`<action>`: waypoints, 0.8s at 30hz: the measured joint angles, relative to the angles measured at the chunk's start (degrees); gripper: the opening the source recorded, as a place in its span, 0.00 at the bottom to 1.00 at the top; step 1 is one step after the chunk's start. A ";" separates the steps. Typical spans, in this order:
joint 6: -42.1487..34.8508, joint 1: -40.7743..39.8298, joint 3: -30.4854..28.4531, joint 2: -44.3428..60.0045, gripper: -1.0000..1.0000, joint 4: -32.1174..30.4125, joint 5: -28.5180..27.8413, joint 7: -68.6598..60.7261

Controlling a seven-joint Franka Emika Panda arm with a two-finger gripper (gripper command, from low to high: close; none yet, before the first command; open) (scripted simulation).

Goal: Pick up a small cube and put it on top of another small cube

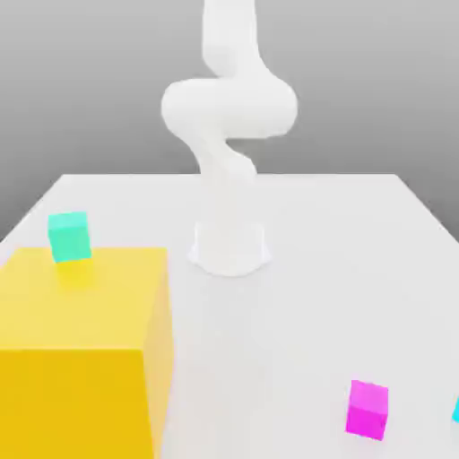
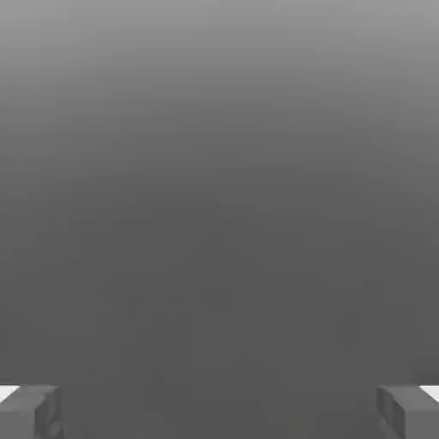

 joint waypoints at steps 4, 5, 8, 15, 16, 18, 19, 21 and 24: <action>3.23 -2.53 5.26 8.55 0.50 -1.40 -1.95 6.96; 4.02 -3.00 6.44 10.62 0.50 -1.74 -2.56 8.76; 6.36 -4.27 9.85 16.82 0.50 -2.76 -4.58 14.25; 11.66 -5.29 15.87 31.49 0.50 -5.07 -10.24 27.70; 12.41 -5.20 16.47 33.59 0.50 -5.40 -11.04 29.61; 13.92 -4.32 17.28 37.77 0.50 -6.06 -12.49 33.34; 14.69 -3.67 17.48 39.83 0.50 -6.40 -13.09 35.11; 16.30 -2.35 17.59 43.86 0.50 -7.09 -13.88 38.36; 18.87 -0.68 17.87 49.66 0.50 -8.20 -13.88 42.40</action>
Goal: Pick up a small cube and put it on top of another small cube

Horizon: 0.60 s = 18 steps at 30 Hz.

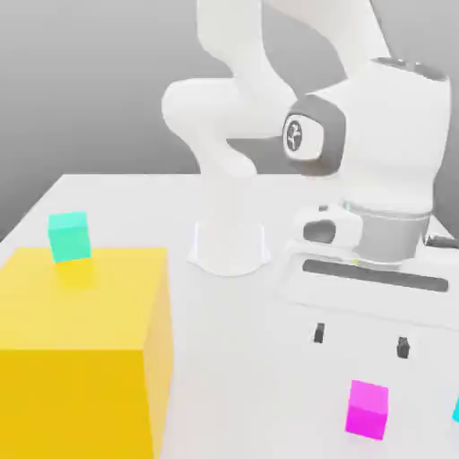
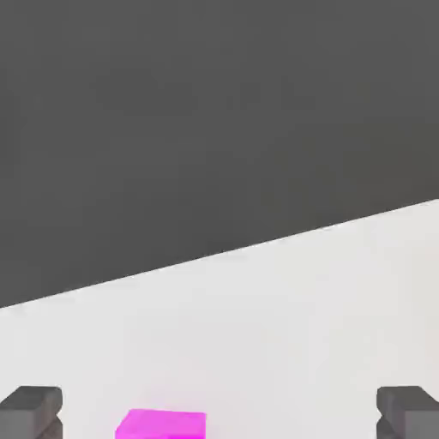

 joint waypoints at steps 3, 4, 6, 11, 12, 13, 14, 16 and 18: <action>2.93 1.70 0.39 5.56 0.50 -0.87 0.63 3.14; 4.26 2.52 -0.38 7.54 0.50 -0.65 -0.27 4.28; 7.18 4.64 -2.88 11.59 0.50 0.14 -2.90 6.61; 10.18 7.17 -5.93 15.55 0.00 1.04 -5.65 8.77; 10.23 7.17 -5.93 15.55 0.00 1.04 -5.66 8.79; 10.28 7.17 -5.93 15.55 0.00 1.04 -5.67 8.80; 10.97 7.79 -6.69 16.50 0.00 1.26 -6.32 9.30; 9.56 6.71 -5.30 14.61 0.00 0.80 -4.82 8.20; 6.93 5.05 -3.01 10.99 0.00 -0.09 -1.81 5.92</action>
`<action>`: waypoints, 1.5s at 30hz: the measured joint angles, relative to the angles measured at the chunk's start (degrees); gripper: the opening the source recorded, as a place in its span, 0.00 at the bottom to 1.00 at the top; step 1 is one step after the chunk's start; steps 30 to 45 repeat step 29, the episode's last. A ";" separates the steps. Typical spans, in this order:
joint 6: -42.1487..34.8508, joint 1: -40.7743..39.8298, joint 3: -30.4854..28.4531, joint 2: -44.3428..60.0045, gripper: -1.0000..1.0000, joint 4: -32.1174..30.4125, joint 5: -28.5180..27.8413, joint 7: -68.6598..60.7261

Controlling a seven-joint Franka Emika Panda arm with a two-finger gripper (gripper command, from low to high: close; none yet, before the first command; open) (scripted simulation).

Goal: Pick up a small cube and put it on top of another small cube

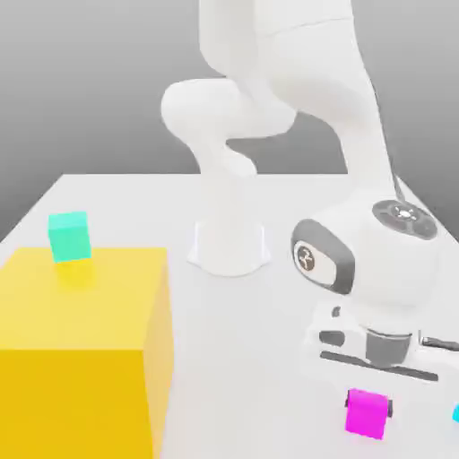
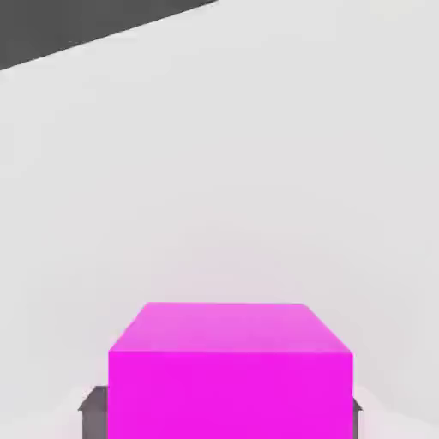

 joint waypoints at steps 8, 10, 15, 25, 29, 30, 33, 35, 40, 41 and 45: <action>-9.41 4.61 3.99 -3.08 0.00 5.67 4.55 7.86; -11.45 6.78 4.50 -2.51 0.00 8.18 4.65 11.91; -15.15 12.16 4.83 -0.64 0.00 14.01 4.46 21.58; -9.34 15.78 1.07 6.82 1.00 15.37 0.02 25.88; -14.65 13.90 3.65 0.69 1.00 14.85 3.99 23.15; -14.65 13.90 3.65 0.69 1.00 14.85 3.99 23.15; -14.65 13.90 3.65 0.69 1.00 14.85 3.99 23.15; -14.65 13.90 3.65 0.69 1.00 14.85 3.99 23.15; -14.65 13.90 3.65 0.69 1.00 14.85 3.99 23.15; -14.65 13.90 3.65 0.69 1.00 14.85 3.99 23.15; -14.65 13.90 3.65 0.69 1.00 14.85 3.99 23.15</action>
